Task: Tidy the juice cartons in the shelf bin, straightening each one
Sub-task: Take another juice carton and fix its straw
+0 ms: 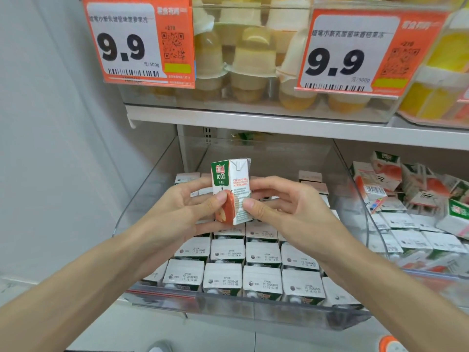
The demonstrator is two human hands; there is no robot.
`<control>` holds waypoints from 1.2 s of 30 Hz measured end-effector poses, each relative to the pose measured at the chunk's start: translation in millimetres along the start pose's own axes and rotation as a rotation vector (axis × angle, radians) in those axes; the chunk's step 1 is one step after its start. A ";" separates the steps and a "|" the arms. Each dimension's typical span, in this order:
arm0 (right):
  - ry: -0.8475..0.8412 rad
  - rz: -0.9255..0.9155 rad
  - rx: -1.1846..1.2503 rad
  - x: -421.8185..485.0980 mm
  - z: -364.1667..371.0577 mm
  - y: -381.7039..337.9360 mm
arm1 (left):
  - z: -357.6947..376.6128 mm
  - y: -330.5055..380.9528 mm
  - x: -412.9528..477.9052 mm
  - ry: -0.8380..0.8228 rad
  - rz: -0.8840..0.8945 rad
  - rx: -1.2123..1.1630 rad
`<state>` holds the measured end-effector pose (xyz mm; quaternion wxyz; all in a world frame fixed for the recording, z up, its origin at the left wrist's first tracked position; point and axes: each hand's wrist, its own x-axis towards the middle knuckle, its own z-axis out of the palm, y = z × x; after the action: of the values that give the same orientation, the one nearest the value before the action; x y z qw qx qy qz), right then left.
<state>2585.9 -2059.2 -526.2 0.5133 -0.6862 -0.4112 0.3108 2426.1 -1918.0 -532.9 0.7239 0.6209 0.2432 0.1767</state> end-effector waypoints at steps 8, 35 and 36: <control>0.062 0.083 0.034 3.8 2.6 1.3 | 2.7 -1.0 1.4 0.019 -0.034 -0.008; -0.034 0.049 0.034 3.0 -1.3 3.6 | -4.2 -4.8 2.2 -0.095 0.014 -0.009; -0.040 0.046 0.026 2.6 -1.7 3.7 | -4.0 -4.5 1.7 -0.099 0.018 -0.008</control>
<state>2589.4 -2058.2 -529.2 0.5067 -0.6824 -0.4012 0.3415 2425.0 -1914.6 -537.9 0.7360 0.6282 0.2006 0.1531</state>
